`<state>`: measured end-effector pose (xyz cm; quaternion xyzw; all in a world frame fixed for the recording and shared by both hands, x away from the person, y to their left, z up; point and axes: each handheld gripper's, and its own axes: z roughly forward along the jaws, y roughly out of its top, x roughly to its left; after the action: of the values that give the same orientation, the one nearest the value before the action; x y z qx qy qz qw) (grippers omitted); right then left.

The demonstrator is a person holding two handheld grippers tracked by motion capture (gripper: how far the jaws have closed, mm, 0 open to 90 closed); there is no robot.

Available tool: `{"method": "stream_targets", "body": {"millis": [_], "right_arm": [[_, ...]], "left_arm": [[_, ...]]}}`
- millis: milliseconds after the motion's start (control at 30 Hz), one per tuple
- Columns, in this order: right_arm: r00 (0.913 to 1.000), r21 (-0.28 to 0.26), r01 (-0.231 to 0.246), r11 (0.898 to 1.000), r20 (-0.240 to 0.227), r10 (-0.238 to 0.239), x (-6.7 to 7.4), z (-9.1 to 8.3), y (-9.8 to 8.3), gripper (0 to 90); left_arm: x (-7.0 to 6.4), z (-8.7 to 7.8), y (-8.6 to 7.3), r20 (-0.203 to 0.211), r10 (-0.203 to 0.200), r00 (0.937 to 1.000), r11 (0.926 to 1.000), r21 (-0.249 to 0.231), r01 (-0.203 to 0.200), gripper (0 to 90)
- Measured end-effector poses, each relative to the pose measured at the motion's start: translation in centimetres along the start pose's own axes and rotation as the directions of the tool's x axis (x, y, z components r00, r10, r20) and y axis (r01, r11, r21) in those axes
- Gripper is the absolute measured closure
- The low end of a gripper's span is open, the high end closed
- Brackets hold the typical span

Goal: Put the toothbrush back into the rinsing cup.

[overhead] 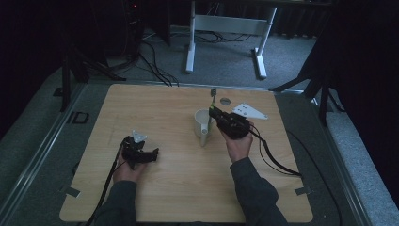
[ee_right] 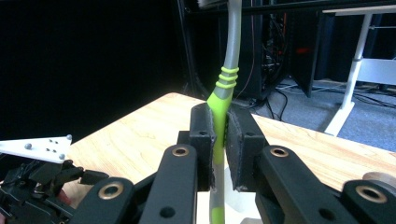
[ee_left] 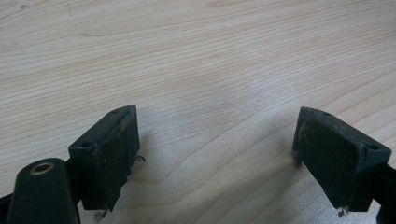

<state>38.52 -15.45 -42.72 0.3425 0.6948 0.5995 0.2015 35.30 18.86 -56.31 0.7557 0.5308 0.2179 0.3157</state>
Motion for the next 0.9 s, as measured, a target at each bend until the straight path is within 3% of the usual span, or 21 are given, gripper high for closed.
{"method": "stream_targets", "body": {"millis": [900], "right_arm": [[0.9995, 0.009, -0.009, 1.000, -0.030, 0.009, 0.0, 1.3, -0.7, 81.3]], "left_arm": [[0.0, 0.0, 0.0, 0.000, -0.002, 1.0000, 1.0000, -0.003, 0.002, 15.1]]}}
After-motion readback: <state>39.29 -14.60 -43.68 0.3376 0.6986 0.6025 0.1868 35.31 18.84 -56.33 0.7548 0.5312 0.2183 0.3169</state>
